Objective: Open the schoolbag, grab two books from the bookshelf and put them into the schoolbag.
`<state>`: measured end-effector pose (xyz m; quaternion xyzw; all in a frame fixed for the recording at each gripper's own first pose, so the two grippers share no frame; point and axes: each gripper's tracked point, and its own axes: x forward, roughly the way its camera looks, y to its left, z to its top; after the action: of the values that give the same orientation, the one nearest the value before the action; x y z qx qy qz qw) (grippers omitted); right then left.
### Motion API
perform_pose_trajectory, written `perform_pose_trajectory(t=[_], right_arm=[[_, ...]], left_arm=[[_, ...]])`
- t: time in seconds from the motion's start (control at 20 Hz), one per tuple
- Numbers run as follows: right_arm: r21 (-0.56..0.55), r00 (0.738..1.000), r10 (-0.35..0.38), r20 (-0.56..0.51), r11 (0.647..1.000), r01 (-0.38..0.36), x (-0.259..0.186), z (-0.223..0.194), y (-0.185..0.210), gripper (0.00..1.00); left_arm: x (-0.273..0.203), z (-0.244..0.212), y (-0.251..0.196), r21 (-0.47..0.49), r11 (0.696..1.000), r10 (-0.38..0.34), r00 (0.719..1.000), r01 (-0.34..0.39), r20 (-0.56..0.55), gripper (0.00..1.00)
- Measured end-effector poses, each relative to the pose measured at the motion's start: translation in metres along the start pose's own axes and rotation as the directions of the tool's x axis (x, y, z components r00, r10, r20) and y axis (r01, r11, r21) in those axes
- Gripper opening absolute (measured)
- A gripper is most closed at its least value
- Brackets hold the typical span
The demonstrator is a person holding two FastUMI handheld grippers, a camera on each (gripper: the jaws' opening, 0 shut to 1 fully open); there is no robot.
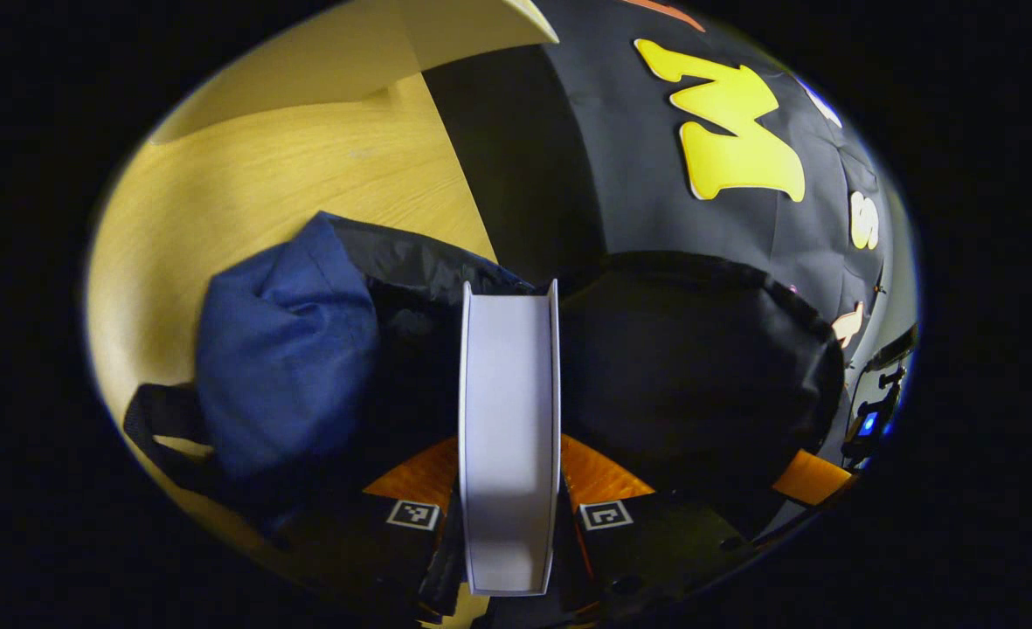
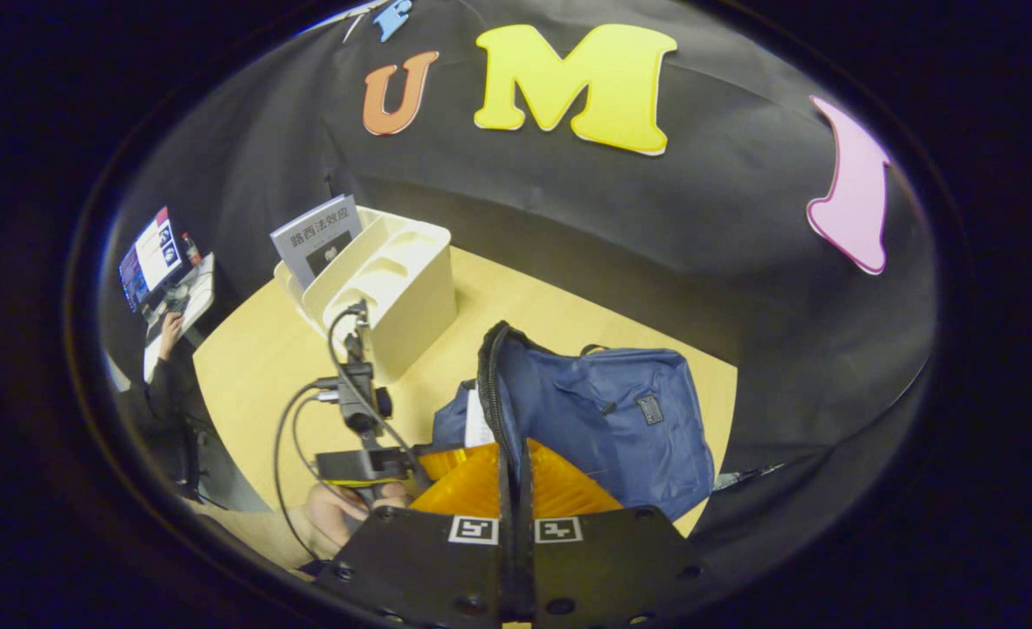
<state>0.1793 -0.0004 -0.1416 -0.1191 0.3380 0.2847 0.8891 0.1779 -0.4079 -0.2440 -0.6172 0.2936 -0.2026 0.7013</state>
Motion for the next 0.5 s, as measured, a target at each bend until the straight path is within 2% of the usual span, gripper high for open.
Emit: perform_pose_trajectory(t=[0.4,0.5], right_arm=[[-0.003,1.000,0.018,-0.003,1.000,-0.018,0.001,-0.005,-0.001,0.00],[0.009,1.000,0.006,-0.002,1.000,-0.006,0.001,-0.004,-0.005,0.00]], left_arm=[[0.058,-0.011,0.001,-0.066,0.993,-0.102,0.995,0.101,-0.018,0.44],[0.064,-0.015,0.001,-0.053,0.993,-0.110,0.993,0.108,-0.031,0.45]])
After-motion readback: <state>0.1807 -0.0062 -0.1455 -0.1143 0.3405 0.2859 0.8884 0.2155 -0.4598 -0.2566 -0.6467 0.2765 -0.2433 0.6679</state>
